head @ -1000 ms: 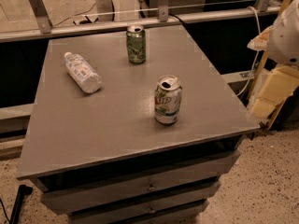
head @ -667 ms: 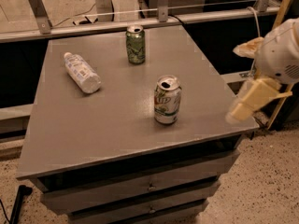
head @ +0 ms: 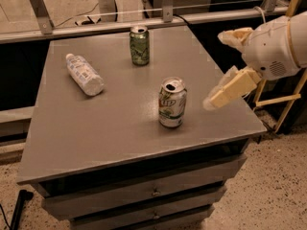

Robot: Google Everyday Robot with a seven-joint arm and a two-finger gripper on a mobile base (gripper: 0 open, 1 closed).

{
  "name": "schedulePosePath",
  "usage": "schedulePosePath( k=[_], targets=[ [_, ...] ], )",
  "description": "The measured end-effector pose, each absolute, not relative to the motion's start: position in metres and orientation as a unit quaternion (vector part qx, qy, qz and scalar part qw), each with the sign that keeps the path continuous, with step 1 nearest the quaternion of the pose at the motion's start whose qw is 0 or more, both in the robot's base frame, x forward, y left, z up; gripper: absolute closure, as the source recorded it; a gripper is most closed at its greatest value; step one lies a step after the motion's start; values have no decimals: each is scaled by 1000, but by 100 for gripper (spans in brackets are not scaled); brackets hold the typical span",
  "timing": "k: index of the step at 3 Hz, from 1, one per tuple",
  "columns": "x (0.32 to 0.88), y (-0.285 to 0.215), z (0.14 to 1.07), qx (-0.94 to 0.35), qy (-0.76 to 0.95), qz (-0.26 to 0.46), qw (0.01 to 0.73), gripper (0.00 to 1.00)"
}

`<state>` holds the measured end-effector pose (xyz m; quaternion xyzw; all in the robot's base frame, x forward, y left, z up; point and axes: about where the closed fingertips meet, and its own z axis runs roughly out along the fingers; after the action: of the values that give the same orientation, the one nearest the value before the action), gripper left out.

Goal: Knock 7up can over

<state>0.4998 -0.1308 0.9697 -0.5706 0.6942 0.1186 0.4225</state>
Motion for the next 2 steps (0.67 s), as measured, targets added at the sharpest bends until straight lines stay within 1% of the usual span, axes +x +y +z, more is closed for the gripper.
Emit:
schedulePosePath(
  k=[1,2],
  targets=[
    [495,-118,947,-569,670,203,431,0],
    [490,-98,924,-546,632,299,462,0]
  ],
)
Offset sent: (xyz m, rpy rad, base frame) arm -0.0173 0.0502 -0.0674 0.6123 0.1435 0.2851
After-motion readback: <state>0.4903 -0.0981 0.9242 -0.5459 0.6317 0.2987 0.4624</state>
